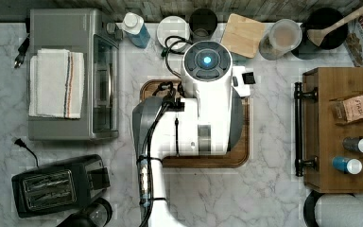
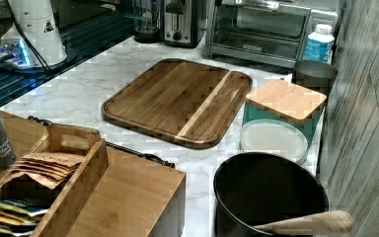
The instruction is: Open the drawer.
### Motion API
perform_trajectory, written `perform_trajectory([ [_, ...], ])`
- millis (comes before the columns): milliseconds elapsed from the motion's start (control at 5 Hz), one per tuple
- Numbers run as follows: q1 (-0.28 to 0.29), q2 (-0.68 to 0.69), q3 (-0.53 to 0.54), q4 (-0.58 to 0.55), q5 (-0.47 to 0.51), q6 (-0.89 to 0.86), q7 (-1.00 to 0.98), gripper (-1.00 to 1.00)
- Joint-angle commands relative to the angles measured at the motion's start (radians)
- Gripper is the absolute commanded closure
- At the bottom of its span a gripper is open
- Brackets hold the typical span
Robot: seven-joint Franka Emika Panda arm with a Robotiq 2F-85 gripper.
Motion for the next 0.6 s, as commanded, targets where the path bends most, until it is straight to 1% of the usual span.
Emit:
perform_trajectory([
  [200, -0.095, -0.135, -0.080, -0.222, -0.034, 0.179, -0.514, -1.00],
  [400, -0.078, -0.109, -0.178, -0.205, -0.003, 0.180, -0.695, -1.00],
  [600, -0.143, -0.097, -0.183, -0.234, 0.020, 0.275, -0.830, -1.00],
])
